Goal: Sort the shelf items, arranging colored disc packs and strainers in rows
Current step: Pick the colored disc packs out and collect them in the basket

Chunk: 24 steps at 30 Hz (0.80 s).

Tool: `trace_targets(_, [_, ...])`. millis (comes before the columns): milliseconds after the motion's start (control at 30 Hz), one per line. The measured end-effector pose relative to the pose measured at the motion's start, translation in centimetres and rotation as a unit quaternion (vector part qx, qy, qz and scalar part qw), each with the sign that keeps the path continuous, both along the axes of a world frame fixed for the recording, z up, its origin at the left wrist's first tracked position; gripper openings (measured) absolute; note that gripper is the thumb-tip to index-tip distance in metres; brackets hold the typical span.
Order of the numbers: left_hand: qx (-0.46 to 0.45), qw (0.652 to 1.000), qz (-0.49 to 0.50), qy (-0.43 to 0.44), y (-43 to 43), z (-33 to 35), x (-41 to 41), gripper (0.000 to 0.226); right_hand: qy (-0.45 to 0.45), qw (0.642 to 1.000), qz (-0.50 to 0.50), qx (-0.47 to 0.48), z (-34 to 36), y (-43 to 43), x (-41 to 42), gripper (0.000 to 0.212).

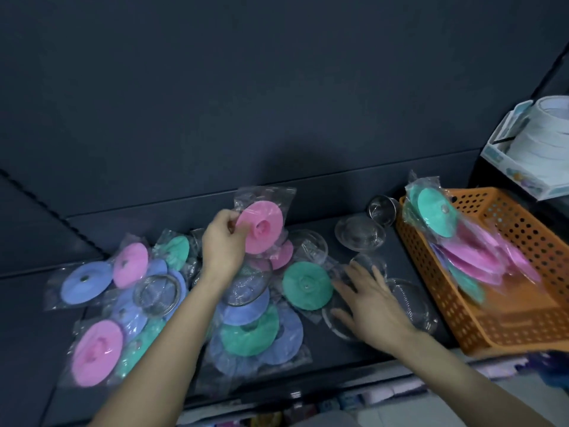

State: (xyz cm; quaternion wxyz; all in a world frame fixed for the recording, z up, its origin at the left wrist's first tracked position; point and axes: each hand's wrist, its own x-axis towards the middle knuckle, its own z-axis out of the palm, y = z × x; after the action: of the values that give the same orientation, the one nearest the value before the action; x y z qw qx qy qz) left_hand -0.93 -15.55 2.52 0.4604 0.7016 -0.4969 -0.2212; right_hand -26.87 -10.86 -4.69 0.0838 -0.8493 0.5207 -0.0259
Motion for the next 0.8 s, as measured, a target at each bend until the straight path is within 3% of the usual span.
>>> trace_targets(100, [-0.006, 1.000, 0.024, -0.005, 1.5, 0.5, 0.9, 0.028, -0.010, 1.000, -0.011, -0.004, 0.7, -1.2, 0.9, 0.063])
trace_targets(233, [-0.017, 0.999, 0.034, -0.020, 3.3, 1.1, 1.6, 0.024, -0.060, 0.996, 0.022, 0.065, 0.8, -1.4, 4.6, 0.071])
trace_targets(367, [-0.048, 0.998, 0.030, -0.029, 5.4, 1.6, 2.8, 0.005, -0.009, 0.996, 0.028, 0.081, -0.2, -1.5, 7.0, 0.076])
trace_targets(500, [-0.068, 0.996, 0.051, -0.040, 7.3, 1.4, 4.8, 0.012, 0.017, 0.999, 0.013, 0.046, -0.2, -2.0, 7.5, 0.066])
trace_targets(667, [-0.059, 0.991, 0.104, -0.054, 10.1, 0.1, 7.2, 0.020, -0.161, 0.985, -0.034, 0.042, 1.6, -1.7, 6.9, 0.051])
trace_targets(800, [-0.058, 0.988, 0.130, -0.057, 12.3, -0.5, 8.1, 0.014, -0.286, 0.958, -0.024, 0.007, 2.8, 0.6, 6.0, 0.050])
